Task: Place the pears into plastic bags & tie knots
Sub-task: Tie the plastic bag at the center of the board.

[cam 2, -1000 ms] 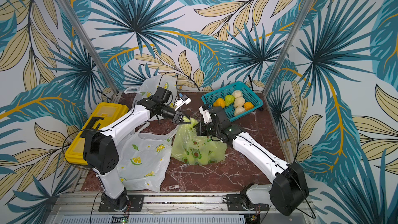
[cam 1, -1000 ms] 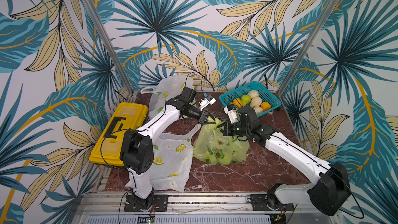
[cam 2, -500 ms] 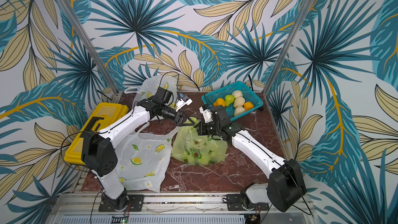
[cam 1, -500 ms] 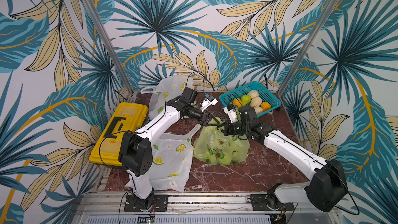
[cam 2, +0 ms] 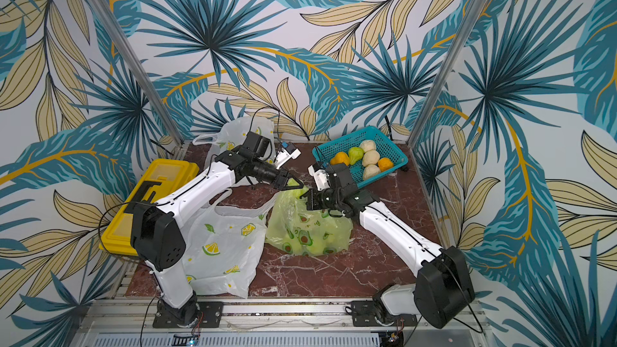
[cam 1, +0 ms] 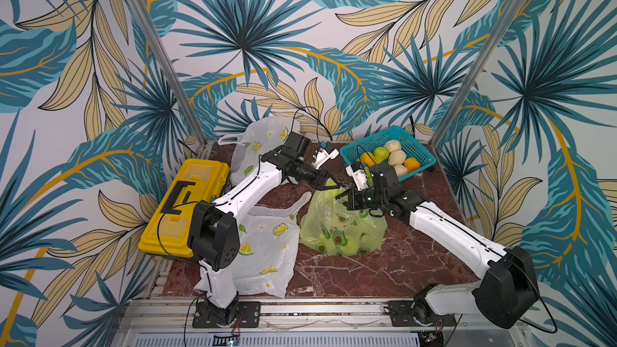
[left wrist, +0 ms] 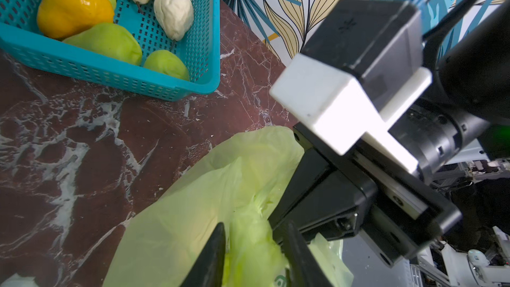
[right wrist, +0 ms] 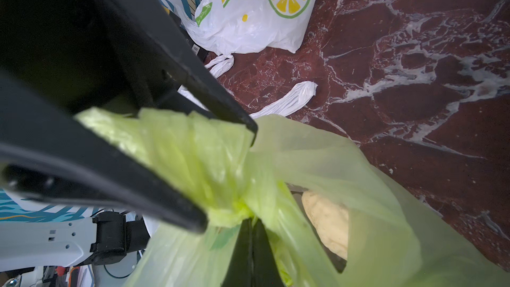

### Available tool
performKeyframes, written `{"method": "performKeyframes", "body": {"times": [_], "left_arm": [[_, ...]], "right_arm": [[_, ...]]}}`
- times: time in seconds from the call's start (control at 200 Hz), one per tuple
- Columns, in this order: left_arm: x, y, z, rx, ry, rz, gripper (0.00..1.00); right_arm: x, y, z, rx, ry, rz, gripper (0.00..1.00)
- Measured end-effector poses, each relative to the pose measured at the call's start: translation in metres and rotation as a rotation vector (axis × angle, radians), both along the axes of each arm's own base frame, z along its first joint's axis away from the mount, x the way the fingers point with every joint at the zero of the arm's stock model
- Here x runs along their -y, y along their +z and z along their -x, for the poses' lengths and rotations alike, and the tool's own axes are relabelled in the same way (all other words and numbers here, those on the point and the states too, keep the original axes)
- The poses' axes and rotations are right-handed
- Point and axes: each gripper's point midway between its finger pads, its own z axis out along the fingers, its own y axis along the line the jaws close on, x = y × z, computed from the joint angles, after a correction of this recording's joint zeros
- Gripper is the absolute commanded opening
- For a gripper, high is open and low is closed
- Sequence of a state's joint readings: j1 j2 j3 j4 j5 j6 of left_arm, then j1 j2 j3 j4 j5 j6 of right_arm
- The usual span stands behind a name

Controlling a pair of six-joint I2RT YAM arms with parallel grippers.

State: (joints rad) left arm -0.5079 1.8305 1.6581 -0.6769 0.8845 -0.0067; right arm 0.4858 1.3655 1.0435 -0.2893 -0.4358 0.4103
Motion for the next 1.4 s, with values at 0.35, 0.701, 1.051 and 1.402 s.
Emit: {"method": "performKeyframes", "body": {"times": [0.35, 0.701, 1.051, 1.402], "left_arm": [[0.002, -0.002, 0.001, 0.026, -0.011, -0.01, 0.0], [0.006, 0.017, 0.02, 0.151, -0.072, 0.005, 0.0], [0.012, 0.032, 0.036, 0.214, -0.127, 0.036, 0.0], [0.009, 0.032, 0.031, 0.185, -0.1, 0.042, 0.08]], "right_arm": [[0.006, 0.009, 0.011, 0.009, 0.031, 0.046, 0.21], [0.04, 0.079, 0.024, 0.325, 0.132, 0.264, 0.62], [0.03, 0.045, 0.001, 0.332, 0.276, 0.407, 0.55], [0.013, 0.03, -0.005, 0.314, 0.279, 0.302, 0.04]]}}
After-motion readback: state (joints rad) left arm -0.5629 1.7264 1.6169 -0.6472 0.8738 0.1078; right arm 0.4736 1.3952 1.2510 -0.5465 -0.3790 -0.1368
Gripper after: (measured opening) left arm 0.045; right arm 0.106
